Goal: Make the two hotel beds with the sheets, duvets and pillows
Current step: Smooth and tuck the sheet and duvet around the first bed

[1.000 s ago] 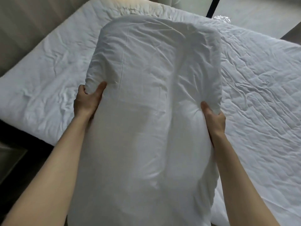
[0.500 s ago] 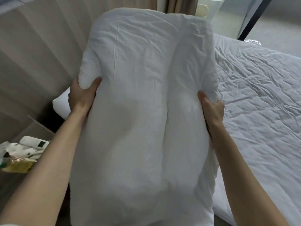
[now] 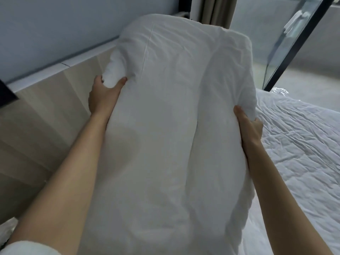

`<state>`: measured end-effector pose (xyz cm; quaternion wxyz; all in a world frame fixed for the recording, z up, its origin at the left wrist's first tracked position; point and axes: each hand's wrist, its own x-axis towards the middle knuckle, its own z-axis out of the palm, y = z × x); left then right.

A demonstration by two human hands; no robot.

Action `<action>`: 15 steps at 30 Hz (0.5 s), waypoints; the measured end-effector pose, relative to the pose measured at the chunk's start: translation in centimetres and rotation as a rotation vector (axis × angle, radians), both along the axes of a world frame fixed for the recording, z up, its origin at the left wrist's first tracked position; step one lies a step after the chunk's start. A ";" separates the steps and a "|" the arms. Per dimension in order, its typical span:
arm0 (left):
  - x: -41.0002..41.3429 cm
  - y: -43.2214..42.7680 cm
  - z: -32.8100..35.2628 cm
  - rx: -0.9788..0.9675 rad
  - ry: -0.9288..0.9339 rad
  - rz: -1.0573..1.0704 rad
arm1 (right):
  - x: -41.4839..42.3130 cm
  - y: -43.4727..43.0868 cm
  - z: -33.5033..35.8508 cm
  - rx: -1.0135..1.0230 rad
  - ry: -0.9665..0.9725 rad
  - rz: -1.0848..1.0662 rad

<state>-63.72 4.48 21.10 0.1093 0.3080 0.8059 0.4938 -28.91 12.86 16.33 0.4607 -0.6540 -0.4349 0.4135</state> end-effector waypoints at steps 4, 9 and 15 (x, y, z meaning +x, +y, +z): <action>-2.6 5.8 0.0 0.008 0.018 -0.009 | -3.4 4.8 -0.7 0.009 0.035 -0.030; -7.0 15.1 -1.5 0.015 0.118 0.017 | -8.0 13.2 -3.5 0.000 0.064 -0.081; -14.0 29.8 -1.8 -0.074 0.173 -0.064 | -14.1 26.3 -7.3 -0.088 0.173 -0.135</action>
